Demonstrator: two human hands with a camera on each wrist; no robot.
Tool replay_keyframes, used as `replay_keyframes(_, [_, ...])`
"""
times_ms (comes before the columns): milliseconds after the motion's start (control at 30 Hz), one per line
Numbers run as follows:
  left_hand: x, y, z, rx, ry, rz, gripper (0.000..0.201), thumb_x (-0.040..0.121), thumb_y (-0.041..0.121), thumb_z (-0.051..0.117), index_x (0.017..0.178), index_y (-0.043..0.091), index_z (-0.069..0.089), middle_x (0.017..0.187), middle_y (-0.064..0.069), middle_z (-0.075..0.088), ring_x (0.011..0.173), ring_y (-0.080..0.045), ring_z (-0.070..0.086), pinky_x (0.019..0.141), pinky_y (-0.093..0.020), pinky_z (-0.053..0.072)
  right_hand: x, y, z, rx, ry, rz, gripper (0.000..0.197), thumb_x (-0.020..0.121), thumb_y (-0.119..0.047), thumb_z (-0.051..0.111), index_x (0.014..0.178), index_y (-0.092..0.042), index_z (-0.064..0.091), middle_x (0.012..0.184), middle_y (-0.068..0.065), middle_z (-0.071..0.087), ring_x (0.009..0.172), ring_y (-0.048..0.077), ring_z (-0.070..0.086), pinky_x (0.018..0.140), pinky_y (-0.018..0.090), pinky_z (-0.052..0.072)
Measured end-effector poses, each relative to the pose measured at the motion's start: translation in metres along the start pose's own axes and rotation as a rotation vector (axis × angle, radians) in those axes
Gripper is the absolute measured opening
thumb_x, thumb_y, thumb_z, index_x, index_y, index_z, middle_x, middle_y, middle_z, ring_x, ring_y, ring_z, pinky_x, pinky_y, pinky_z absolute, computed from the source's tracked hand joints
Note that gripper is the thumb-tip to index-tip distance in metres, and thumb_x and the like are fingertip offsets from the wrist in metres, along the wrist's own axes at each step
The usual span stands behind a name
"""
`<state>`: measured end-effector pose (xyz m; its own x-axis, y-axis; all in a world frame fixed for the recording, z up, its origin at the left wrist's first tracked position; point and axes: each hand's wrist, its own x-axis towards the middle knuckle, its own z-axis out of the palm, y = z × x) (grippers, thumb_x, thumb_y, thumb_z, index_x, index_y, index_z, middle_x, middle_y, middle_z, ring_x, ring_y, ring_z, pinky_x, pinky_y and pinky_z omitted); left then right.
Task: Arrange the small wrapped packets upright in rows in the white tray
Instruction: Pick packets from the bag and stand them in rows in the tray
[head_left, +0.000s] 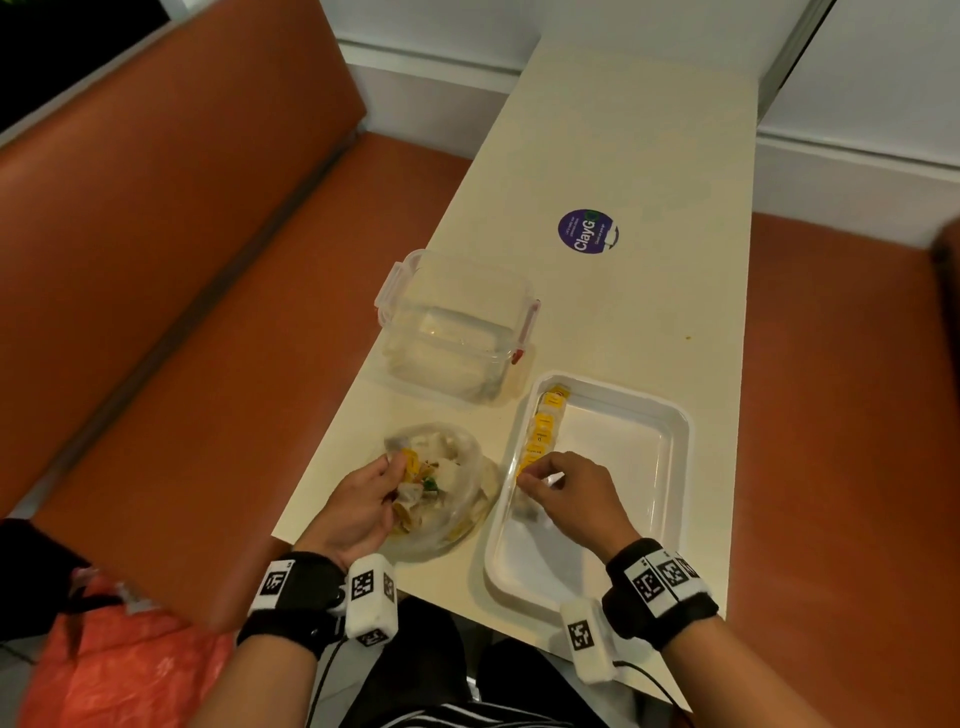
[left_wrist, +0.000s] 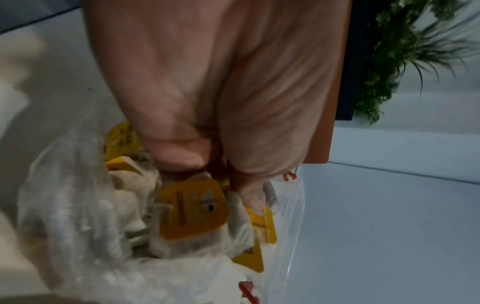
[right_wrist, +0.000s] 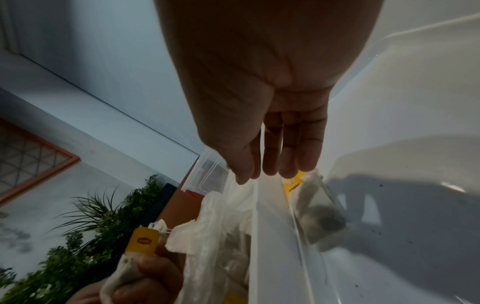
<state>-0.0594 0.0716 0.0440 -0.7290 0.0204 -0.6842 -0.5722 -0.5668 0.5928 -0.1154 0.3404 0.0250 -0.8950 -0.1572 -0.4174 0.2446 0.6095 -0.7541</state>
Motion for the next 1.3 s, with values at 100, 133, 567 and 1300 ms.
replay_keyframes(100, [-0.005, 0.009, 0.007, -0.116, -0.008, 0.040, 0.028, 0.110, 0.015, 0.042, 0.121, -0.003, 0.061, 0.090, -0.014, 0.074, 0.070, -0.018, 0.072, 0.058, -0.027, 0.059, -0.004, -0.011, 0.000, 0.006, -0.025, -0.024, 0.006, 0.090, -0.039, 0.078, 0.093, -0.033, 0.076, 0.094, -0.021, 0.071, 0.075, 0.004, 0.065, 0.067, 0.013, 0.043])
replay_keyframes(133, [-0.005, 0.012, 0.007, -0.116, -0.002, 0.057, 0.023, 0.107, 0.016, 0.047, 0.116, 0.000, 0.061, 0.086, -0.012, 0.070, 0.064, -0.015, 0.066, 0.052, -0.024, 0.054, -0.006, -0.016, 0.000, 0.011, -0.037, -0.041, 0.007, 0.089, -0.039, 0.078, 0.094, -0.034, 0.076, 0.094, -0.021, 0.071, 0.074, 0.004, 0.066, 0.067, 0.014, 0.045])
replay_keyframes(567, [-0.031, 0.037, 0.009, 0.074, -0.201, 0.036, 0.034, 0.101, 0.018, 0.051, 0.122, -0.006, 0.063, 0.066, -0.011, 0.053, 0.047, -0.011, 0.046, 0.041, -0.021, 0.045, -0.015, -0.086, 0.041, -0.090, -0.275, -0.385, 0.113, 0.067, -0.042, 0.094, 0.157, -0.046, 0.026, 0.152, -0.007, 0.039, 0.130, 0.011, 0.049, 0.104, 0.032, 0.049])
replay_keyframes(1300, [-0.020, 0.017, 0.017, -0.010, 0.061, 0.107, 0.031, 0.084, 0.029, 0.049, 0.084, 0.002, 0.066, 0.074, -0.012, 0.048, 0.045, -0.019, 0.037, 0.038, -0.022, 0.020, -0.032, -0.097, 0.046, 0.396, -0.392, -0.162, 0.040, 0.089, -0.015, 0.081, 0.127, -0.013, 0.068, 0.113, 0.005, 0.075, 0.091, 0.025, 0.077, 0.084, 0.045, 0.065])
